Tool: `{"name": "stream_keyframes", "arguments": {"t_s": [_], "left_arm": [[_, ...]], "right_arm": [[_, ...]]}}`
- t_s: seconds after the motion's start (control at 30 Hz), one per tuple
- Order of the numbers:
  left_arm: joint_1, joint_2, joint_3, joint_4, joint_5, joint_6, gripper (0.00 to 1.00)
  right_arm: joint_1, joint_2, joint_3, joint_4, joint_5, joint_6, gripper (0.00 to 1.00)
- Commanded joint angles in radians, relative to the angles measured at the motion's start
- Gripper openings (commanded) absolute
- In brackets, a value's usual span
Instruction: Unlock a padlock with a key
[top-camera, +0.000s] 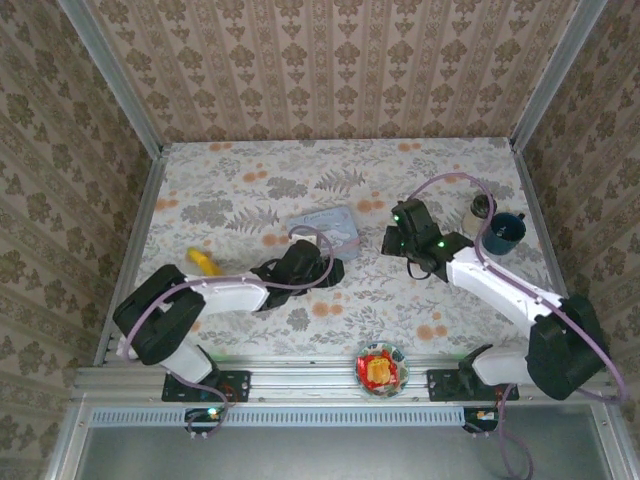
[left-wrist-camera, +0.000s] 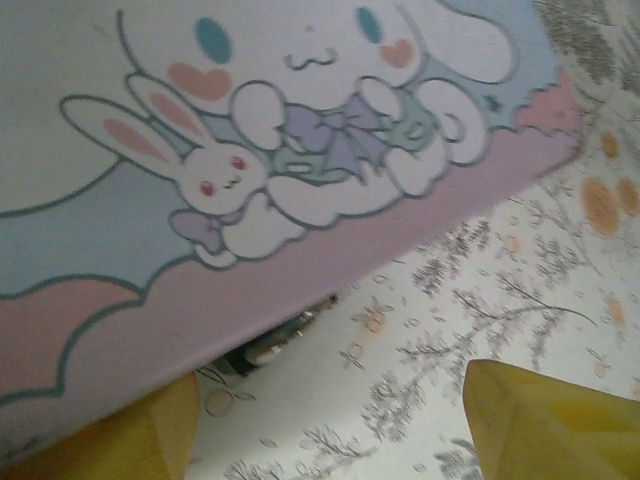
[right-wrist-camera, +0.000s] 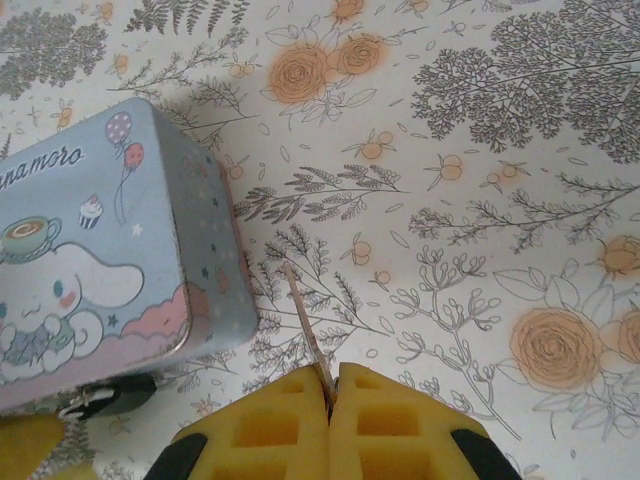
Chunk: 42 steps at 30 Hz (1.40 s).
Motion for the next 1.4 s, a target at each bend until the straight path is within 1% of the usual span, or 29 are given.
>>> {"name": "stream_keyframes", "arguments": {"t_s": [0.0,0.17,0.3,0.37,0.43,0.63,0.83,1.0,1.27,1.37], "left_arm": [[0.032,0.055,0.055,-0.017,-0.006,0.039,0.71],[0.04,0.11,0.135,-0.102,-0.073,0.073,0.71],[0.026,0.141,0.177,-0.185,-0.167,0.041,0.7],[0.015,0.157,0.189,-0.202,-0.209,0.026,0.68],[0.01,0.181,0.203,-0.196,-0.211,0.025,0.65],[-0.014,0.247,0.27,-0.239,-0.238,0.049,0.65],[-0.037,0.292,0.353,-0.352,-0.328,0.06,0.64],[-0.049,0.328,0.415,-0.436,-0.383,0.072,0.62],[-0.053,0.347,0.445,-0.459,-0.433,0.094,0.59],[-0.051,0.353,0.452,-0.444,-0.434,0.105,0.57]], "right_arm": [[0.005,-0.058,-0.028,-0.015,0.012,0.029,0.0],[0.005,-0.123,-0.056,-0.007,0.003,0.024,0.0],[0.005,-0.16,-0.074,-0.007,0.003,0.023,0.0],[0.005,-0.172,-0.081,-0.003,0.001,0.02,0.0],[0.005,-0.178,-0.084,0.0,-0.001,0.016,0.0],[0.005,-0.183,-0.084,0.0,-0.011,0.004,0.0],[0.005,-0.195,-0.107,0.019,-0.026,0.01,0.0],[0.005,-0.2,-0.11,0.02,-0.027,0.003,0.0],[0.005,-0.2,-0.115,0.03,-0.031,-0.007,0.0],[0.005,-0.2,-0.121,0.036,-0.032,-0.007,0.0]]}}
